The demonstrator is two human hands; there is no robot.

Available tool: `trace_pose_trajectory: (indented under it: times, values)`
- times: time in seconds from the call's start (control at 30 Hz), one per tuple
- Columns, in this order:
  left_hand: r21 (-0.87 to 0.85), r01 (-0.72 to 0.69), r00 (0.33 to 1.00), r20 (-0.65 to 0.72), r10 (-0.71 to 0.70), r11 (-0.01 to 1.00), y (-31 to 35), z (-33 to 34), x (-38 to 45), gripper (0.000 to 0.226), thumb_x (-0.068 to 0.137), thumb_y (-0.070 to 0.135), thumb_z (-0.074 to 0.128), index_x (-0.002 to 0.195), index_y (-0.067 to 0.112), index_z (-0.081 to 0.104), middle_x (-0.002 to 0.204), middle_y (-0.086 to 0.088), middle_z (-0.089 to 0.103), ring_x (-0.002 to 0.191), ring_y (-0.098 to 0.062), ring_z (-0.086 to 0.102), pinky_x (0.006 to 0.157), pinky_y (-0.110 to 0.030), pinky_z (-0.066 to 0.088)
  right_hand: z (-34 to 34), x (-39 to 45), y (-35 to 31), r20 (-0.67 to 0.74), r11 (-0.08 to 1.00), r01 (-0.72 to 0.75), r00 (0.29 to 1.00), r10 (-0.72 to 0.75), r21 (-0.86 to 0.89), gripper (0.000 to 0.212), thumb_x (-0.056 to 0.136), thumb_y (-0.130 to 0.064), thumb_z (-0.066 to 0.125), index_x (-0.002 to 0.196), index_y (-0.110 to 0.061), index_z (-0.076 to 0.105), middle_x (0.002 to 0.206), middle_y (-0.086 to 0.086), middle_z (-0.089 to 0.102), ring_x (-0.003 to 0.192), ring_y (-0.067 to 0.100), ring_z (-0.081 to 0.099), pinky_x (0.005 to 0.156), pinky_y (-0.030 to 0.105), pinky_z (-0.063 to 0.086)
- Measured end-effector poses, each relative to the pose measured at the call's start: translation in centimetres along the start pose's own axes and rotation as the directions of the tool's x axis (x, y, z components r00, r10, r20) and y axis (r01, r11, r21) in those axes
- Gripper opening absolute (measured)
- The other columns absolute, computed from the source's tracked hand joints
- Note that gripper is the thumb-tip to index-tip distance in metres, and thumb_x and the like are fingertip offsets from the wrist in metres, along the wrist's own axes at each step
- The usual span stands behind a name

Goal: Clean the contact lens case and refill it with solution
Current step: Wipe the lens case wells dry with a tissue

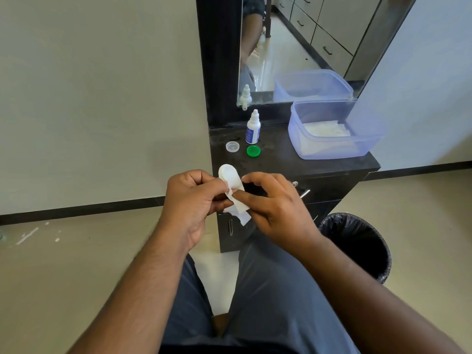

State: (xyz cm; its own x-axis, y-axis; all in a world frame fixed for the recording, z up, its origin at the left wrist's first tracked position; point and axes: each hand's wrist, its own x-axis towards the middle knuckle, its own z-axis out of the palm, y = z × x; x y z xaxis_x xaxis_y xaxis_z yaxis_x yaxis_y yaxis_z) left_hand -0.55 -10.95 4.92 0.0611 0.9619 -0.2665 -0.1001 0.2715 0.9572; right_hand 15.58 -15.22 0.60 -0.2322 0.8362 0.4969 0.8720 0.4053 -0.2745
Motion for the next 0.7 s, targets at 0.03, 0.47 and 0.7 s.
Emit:
trace_pose_trajectory:
  times: [0.03, 0.47, 0.7]
  values:
    - [0.005, -0.002, 1.0, -0.004, 0.002, 1.0, 0.0, -0.1, 0.0, 0.016, 0.078, -0.011, 0.067, 0.067, -0.004, 0.058, 0.069, -0.019, 0.068, 0.066, -0.029, 0.073, 0.054, -0.029, 0.057, -0.2, 0.1, 0.1, -0.018, 0.998, 0.029, 0.999, -0.03, -0.061, 0.032, 0.089, -0.03, 0.05, 0.116, -0.023, 0.068, 0.116, 0.009, 0.061, 0.1, 0.029, 0.056, 0.072, 0.044, 0.05]
    - [0.046, -0.07, 0.996, -0.044, 0.072, 0.996, -1.3, -0.7, -0.6, 0.025, 0.074, -0.017, 0.064, 0.056, 0.0, 0.056, 0.061, -0.016, 0.06, 0.057, -0.026, 0.066, 0.055, -0.031, 0.056, 0.2, -0.2, -0.7, 0.02, 0.996, 0.007, 1.0, -0.008, 0.092, 0.03, 0.086, -0.017, 0.051, 0.107, -0.018, 0.072, 0.081, 0.0, 0.053, 0.07, 0.018, 0.052, 0.061, 0.028, 0.044]
    - [0.04, -0.056, 0.998, -0.033, 0.057, 0.998, -1.4, -0.4, -0.5, 0.021, 0.075, -0.015, 0.065, 0.06, -0.002, 0.058, 0.066, -0.021, 0.061, 0.061, -0.03, 0.066, 0.056, -0.032, 0.057, 0.6, -0.3, -3.0, 0.155, 0.782, -0.404, 0.913, 0.378, 0.475, 0.019, 0.088, -0.006, 0.062, 0.103, -0.01, 0.072, 0.089, -0.003, 0.052, 0.081, 0.011, 0.053, 0.069, 0.019, 0.046]
